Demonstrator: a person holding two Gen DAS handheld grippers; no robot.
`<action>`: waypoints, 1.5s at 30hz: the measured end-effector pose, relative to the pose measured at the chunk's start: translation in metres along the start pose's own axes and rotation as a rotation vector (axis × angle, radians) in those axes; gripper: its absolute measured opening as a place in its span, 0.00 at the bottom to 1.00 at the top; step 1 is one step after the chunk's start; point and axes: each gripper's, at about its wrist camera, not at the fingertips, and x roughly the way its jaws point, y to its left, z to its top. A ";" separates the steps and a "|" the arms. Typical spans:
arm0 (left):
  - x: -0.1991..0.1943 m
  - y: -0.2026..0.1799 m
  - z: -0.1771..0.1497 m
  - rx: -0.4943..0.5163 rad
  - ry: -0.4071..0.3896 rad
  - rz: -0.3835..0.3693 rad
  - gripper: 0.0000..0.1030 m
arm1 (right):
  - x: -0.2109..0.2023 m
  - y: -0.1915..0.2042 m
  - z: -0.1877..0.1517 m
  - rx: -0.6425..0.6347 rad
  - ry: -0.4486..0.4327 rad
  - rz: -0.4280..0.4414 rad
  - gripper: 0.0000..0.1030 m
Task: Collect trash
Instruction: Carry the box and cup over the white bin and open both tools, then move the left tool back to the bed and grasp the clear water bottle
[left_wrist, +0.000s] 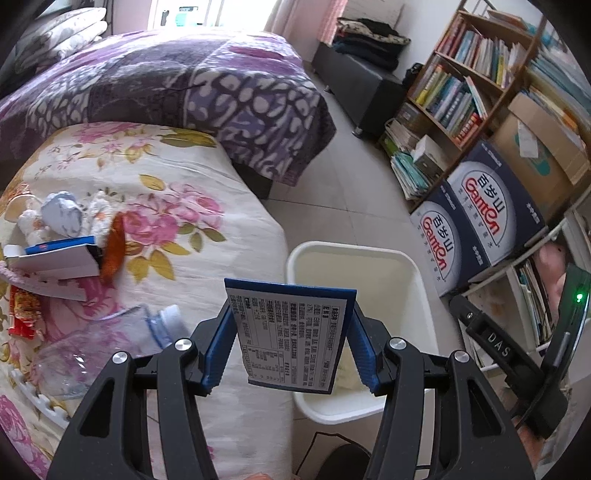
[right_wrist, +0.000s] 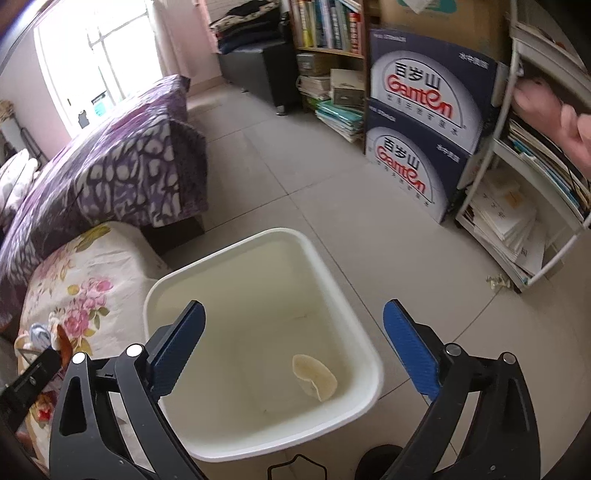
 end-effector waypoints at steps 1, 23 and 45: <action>0.002 -0.004 0.000 0.003 0.005 -0.004 0.54 | 0.000 -0.004 0.001 0.011 0.001 -0.002 0.91; 0.031 -0.078 -0.009 0.068 0.007 -0.121 0.70 | -0.003 -0.072 0.016 0.158 -0.013 -0.039 0.93; 0.016 -0.038 -0.014 0.148 0.017 0.049 0.84 | -0.006 -0.030 0.006 0.015 -0.030 -0.064 0.93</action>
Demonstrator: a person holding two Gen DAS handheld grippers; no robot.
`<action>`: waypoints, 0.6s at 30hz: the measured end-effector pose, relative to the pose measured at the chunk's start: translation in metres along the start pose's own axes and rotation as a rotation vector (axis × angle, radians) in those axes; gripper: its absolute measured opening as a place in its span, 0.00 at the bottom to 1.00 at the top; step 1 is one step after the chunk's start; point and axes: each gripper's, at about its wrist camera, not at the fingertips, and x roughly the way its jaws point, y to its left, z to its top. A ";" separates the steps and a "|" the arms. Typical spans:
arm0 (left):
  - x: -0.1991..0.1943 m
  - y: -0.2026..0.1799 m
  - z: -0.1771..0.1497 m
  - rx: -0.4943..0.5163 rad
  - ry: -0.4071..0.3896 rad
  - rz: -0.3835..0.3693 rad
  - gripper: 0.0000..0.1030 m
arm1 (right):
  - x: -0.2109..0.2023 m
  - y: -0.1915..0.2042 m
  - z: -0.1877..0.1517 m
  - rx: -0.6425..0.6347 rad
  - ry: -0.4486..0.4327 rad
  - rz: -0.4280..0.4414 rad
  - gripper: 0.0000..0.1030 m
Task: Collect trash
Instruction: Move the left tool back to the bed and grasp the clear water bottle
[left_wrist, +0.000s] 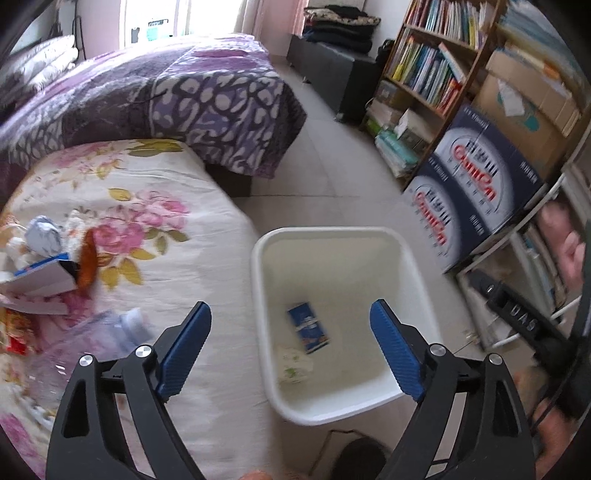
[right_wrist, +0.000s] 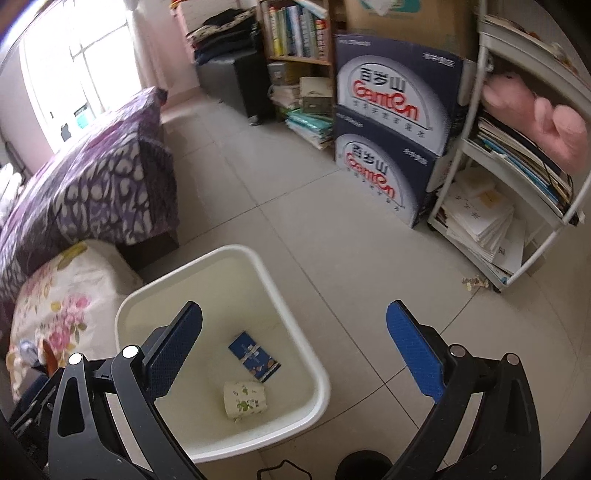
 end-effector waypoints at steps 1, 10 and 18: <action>-0.001 0.003 -0.001 0.012 0.003 0.017 0.84 | 0.000 0.006 -0.001 -0.019 0.000 0.002 0.93; 0.013 0.045 -0.017 0.205 0.131 0.222 0.87 | 0.001 0.040 -0.012 -0.109 0.022 0.021 0.93; 0.035 0.080 -0.040 0.502 0.291 0.369 0.87 | 0.005 0.073 -0.024 -0.218 0.058 0.059 0.93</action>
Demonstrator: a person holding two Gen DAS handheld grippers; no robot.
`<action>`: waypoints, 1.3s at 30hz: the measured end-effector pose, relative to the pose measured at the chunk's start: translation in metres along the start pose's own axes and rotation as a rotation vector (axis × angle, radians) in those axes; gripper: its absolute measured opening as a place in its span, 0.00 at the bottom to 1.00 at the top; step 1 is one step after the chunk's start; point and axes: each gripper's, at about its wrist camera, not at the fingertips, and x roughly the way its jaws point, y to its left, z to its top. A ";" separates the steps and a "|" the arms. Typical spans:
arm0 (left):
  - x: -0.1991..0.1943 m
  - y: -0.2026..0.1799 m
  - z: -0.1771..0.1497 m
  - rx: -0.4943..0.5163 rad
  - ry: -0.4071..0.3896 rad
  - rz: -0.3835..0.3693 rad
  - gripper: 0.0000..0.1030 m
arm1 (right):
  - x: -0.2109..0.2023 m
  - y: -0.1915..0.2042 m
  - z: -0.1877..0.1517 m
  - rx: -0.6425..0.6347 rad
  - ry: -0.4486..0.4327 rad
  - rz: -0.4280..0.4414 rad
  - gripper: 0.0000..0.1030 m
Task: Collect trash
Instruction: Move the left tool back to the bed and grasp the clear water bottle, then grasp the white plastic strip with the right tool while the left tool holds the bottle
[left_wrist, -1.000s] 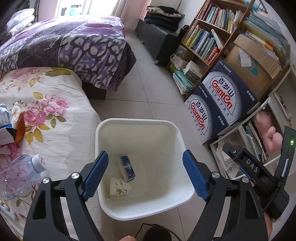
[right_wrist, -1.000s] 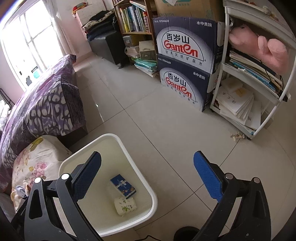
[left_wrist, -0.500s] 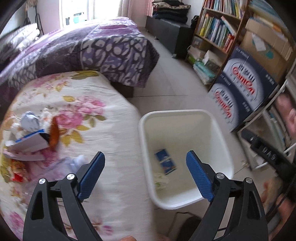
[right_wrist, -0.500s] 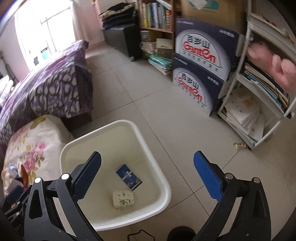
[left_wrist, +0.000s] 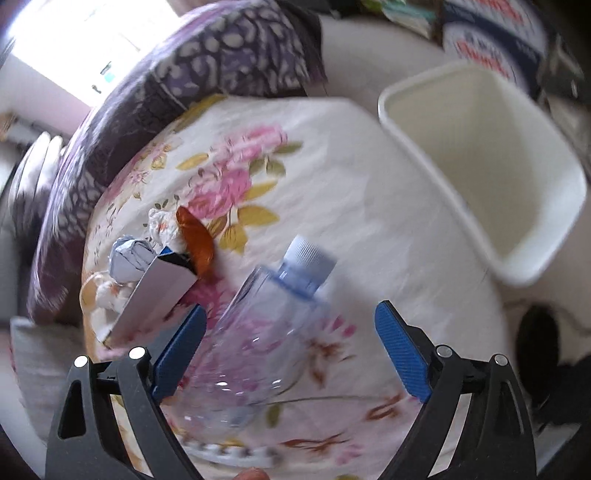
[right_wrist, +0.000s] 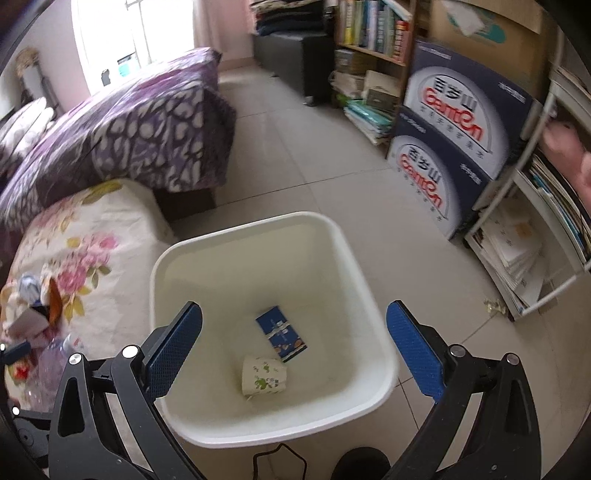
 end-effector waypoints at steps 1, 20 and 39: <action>0.004 0.003 -0.001 0.012 0.010 -0.005 0.87 | 0.001 0.005 -0.001 -0.017 0.004 0.004 0.93; 0.034 0.077 -0.033 -0.121 -0.014 -0.202 0.70 | 0.007 0.093 -0.017 -0.257 0.052 0.171 0.93; -0.050 0.250 -0.124 -0.786 -0.272 -0.197 0.70 | -0.034 0.284 -0.127 -0.890 0.091 0.604 0.93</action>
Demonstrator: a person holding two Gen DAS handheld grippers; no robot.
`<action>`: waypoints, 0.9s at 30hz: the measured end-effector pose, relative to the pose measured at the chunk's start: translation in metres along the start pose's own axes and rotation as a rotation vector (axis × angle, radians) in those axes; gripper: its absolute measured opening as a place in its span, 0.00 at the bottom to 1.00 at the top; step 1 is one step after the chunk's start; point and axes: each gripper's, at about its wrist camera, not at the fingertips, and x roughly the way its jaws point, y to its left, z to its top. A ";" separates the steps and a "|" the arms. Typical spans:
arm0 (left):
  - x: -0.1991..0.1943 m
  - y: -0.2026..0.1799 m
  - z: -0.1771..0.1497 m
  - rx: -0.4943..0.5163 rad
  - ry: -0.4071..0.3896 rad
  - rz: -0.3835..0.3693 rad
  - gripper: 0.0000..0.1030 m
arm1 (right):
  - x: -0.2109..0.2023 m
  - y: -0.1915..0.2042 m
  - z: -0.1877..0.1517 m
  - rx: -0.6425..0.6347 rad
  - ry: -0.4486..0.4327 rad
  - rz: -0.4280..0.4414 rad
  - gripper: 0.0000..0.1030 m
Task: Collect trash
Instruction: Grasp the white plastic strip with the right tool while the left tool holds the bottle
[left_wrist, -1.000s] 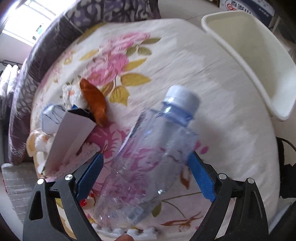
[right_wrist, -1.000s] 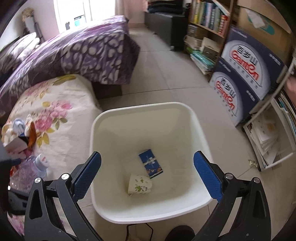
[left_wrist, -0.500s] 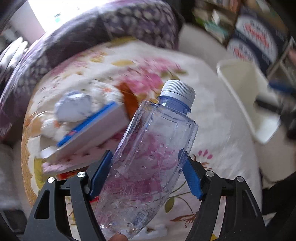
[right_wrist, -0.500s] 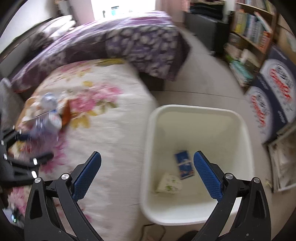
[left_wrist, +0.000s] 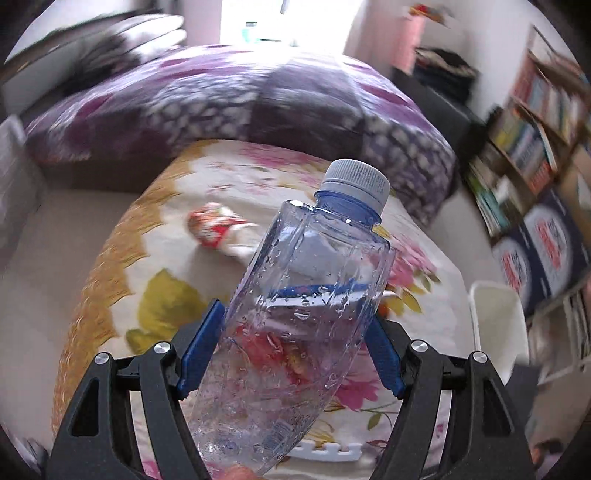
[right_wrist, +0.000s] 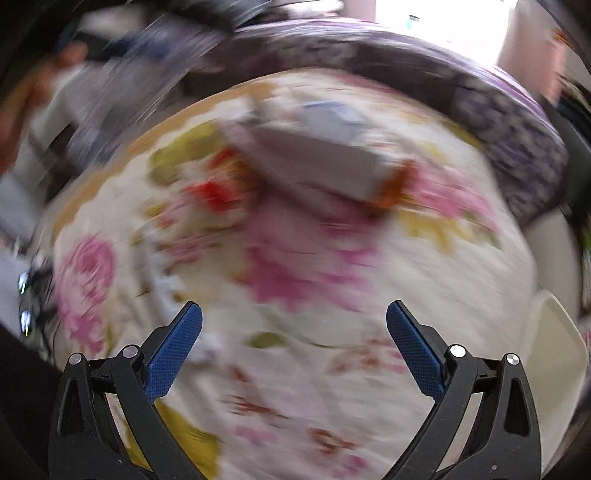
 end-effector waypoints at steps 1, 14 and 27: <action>-0.001 0.005 -0.001 -0.018 -0.002 0.004 0.70 | 0.004 0.011 0.002 -0.034 0.005 0.007 0.93; -0.014 0.032 -0.002 -0.080 -0.025 0.001 0.70 | 0.043 0.070 0.016 -0.168 0.087 0.077 0.60; -0.017 0.021 -0.001 -0.085 -0.044 0.007 0.70 | 0.007 0.031 0.019 0.003 -0.020 0.109 0.23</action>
